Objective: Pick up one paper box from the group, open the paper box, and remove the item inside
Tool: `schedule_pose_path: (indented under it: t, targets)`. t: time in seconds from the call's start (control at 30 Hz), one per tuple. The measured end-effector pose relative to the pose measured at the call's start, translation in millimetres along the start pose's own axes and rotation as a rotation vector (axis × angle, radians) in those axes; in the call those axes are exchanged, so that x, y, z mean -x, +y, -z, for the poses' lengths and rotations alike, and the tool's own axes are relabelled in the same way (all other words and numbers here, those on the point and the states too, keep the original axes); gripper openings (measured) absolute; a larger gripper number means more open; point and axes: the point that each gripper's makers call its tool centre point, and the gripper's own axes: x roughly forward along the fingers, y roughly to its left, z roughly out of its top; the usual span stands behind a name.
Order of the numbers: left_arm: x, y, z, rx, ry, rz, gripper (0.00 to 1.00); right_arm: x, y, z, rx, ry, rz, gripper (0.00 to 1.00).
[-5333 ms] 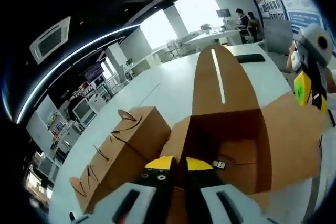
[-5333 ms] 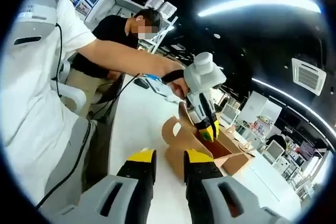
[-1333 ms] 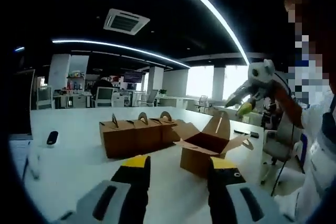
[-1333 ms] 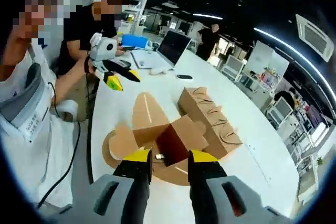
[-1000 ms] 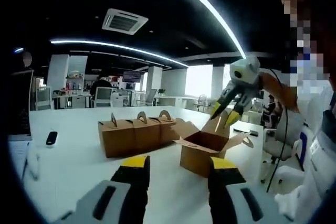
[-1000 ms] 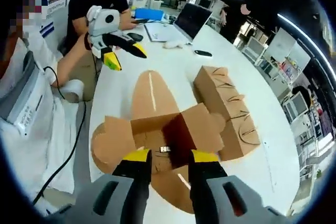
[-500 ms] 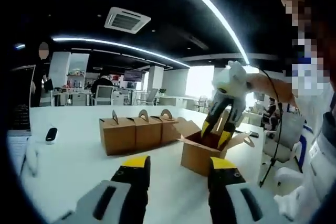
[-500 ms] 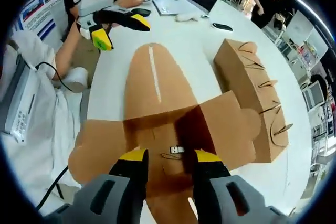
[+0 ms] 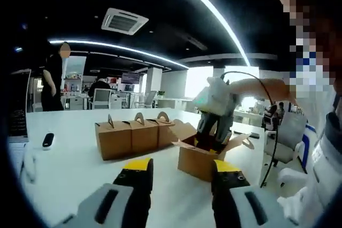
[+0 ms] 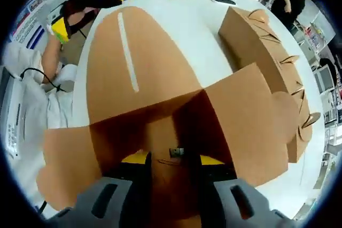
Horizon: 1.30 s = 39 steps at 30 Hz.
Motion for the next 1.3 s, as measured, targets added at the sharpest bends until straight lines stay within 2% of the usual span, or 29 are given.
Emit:
schedule_pose_path:
  t: [0.17,0.63,0.83,0.93,1.03,1.1,1.17,1.23,1.3]
  targets:
    - [-1.7,-6.7,0.2,-0.007,0.002,0.015,0.45,-2.6,-3.6,2.1,0.002,0.020,0.016,0.34]
    - [-6.4,-12.6,4.0,-0.008,0.009,0.044,0.45,-8.1,-12.8,-1.6,-0.005,-0.002,0.047,0.31]
    - [-8.0,-11.7,6.9,-0.003,0.015,0.046,0.44,-8.2,-13.2,-2.6,-0.004,-0.019,0.040,0.31]
    - [-8.0,-10.0,7.2,-0.003,0.016,0.042,0.44,-7.2,-9.4,-1.7,-0.007,-0.011,0.019,0.26]
    - [-7.8,-9.1,7.1,-0.002,0.016,0.041,0.44,-6.1,-4.6,0.2,0.006,-0.003,0.005,0.27]
    - [-7.7,-9.1,7.3,-0.003,0.017,0.040,0.44,-5.0,-6.1,1.1,0.007,-0.002,0.023,0.29]
    - [-7.7,-9.9,7.0,-0.004,0.016,0.041,0.43,-3.8,-10.2,1.5,-0.018,-0.007,0.047,0.33]
    - [-8.3,-11.4,7.3,-0.006,0.017,0.045,0.43,-3.7,-13.4,3.6,-0.106,-0.007,0.072,0.33]
    - [-9.6,-13.0,8.4,-0.008,0.020,0.050,0.43,-5.7,-13.3,1.8,-0.150,-0.025,0.063,0.34]
